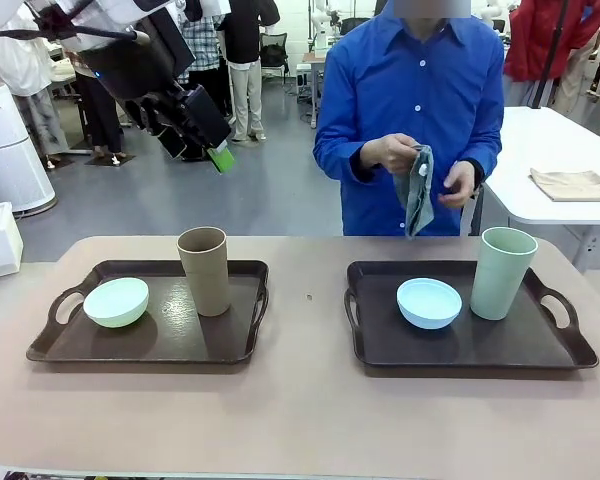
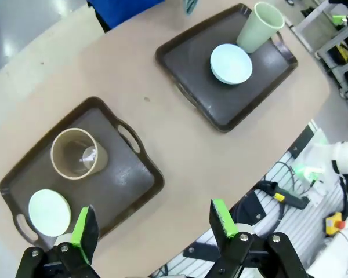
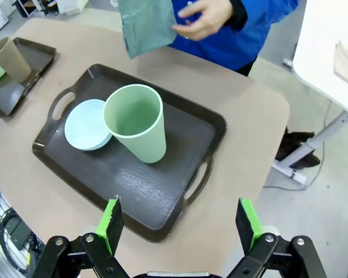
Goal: Set up a tray with a mat and arrange the tableware.
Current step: Pick up the Picnic Bowl and Reusable plastic cup from the Handle tray in front of the human's position and hold them in the air.
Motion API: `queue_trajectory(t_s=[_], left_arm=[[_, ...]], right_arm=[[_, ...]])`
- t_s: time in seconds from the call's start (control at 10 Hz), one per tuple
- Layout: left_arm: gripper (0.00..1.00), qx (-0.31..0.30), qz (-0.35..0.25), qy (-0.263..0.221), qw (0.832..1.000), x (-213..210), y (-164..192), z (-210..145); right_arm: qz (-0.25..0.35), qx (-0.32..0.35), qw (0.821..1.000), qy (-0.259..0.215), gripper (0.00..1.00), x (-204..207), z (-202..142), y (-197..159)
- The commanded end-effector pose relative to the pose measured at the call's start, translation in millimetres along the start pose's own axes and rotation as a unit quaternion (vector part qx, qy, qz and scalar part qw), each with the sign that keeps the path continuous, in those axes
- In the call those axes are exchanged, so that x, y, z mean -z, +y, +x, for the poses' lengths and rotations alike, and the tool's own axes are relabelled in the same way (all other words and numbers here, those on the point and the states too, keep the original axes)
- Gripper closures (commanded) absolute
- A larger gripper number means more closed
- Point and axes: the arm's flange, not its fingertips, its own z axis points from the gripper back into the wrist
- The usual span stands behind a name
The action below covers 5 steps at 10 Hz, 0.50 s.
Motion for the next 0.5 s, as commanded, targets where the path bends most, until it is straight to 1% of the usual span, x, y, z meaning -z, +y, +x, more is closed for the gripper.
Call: queue_trajectory(t_s=[0.0,0.1,0.2,0.3,0.4], left_arm=[[0.00,0.000,0.000,-0.002,1.000,0.6,-2.5,0.8],[0.00,-0.013,-0.010,-0.006,1.000,14.0,-2.6,45.4],[0.00,-0.033,-0.019,-0.006,0.999,25.8,-6.4,81.2],[0.00,-0.037,-0.005,0.001,0.999,33.3,-13.2,115.5],[0.00,-0.041,0.002,0.008,0.999,45.7,-26.9,130.2]], right_arm=[[0.057,-0.114,0.992,-0.026,0.00,18.6,19.7,-30.3],[0.090,-0.154,0.984,-0.014,0.00,41.6,41.0,-63.8],[0.116,-0.210,0.971,0.018,0.00,56.0,52.9,-85.0],[0.128,-0.247,0.961,0.013,0.00,60.7,65.0,-101.1],[0.123,-0.276,0.953,0.021,0.00,63.7,68.7,-112.7]])
